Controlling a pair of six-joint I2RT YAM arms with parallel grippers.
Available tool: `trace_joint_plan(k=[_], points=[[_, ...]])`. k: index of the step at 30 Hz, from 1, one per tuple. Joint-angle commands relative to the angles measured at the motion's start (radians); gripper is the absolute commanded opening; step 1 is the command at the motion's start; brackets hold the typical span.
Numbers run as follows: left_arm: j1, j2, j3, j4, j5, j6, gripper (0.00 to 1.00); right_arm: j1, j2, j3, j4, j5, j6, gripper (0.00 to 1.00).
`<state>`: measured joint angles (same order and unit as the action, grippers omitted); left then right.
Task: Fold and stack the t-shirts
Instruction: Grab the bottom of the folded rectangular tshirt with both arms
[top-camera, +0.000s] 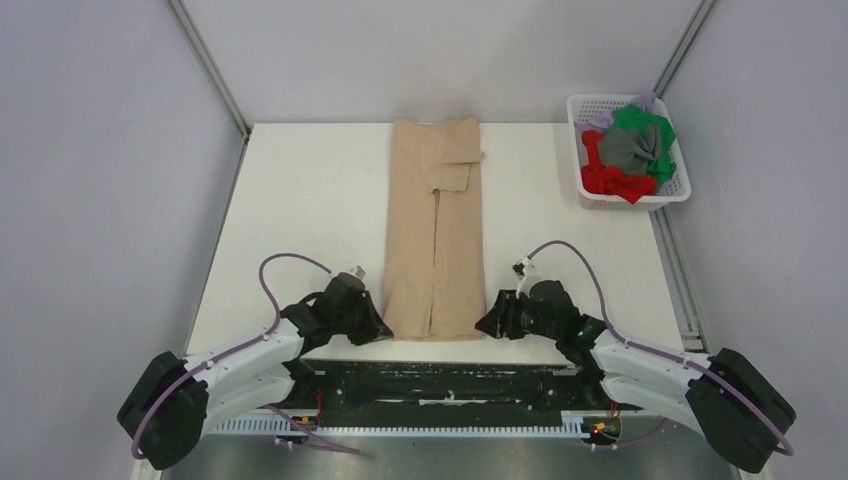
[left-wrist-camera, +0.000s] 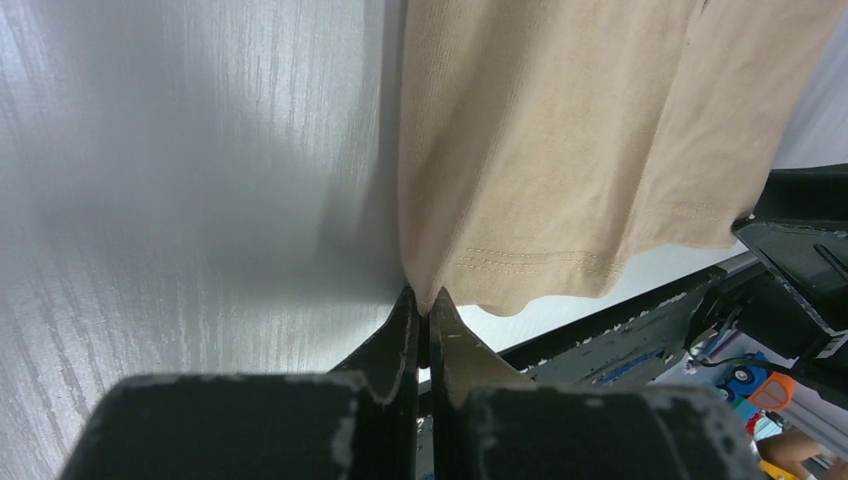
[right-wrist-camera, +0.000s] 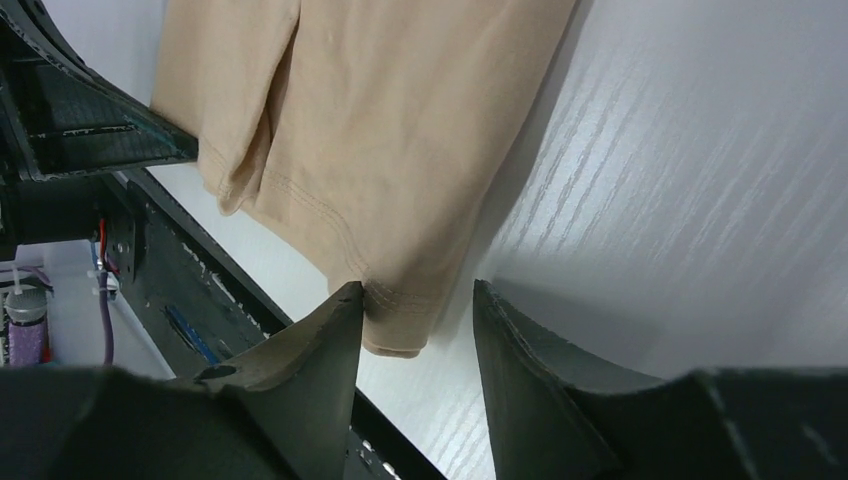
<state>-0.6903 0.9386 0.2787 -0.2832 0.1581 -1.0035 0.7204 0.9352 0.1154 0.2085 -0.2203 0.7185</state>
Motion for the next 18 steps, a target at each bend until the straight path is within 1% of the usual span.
trace_joint_plan(k=[1, 4, 8, 10, 13, 16, 18], points=[[0.001, -0.019, -0.027, -0.062, -0.009, -0.03, 0.02, 0.025, 0.045, -0.031, -0.027, -0.002, 0.02, 0.44], [0.002, -0.035, -0.027, -0.071, -0.009, -0.03, 0.02, 0.043, 0.058, -0.036, -0.017, -0.017, 0.022, 0.37], [0.001, -0.06, -0.046, -0.077, 0.007, -0.052, 0.02, 0.071, 0.03, -0.042, -0.03, -0.008, 0.024, 0.19], [0.0, -0.085, -0.058, -0.09, 0.019, -0.067, 0.02, 0.078, 0.017, -0.043, -0.037, -0.001, 0.022, 0.13], [-0.004, -0.157, -0.056, -0.141, 0.022, -0.071, 0.02, 0.101, -0.012, -0.039, -0.038, -0.005, 0.014, 0.07], [-0.006, -0.228, -0.045, -0.173, 0.027, -0.058, 0.02, 0.126, -0.037, -0.036, -0.032, -0.026, 0.005, 0.07], [-0.005, -0.244, -0.026, -0.184, 0.037, -0.042, 0.02, 0.134, -0.047, -0.032, -0.018, -0.03, 0.001, 0.06]])
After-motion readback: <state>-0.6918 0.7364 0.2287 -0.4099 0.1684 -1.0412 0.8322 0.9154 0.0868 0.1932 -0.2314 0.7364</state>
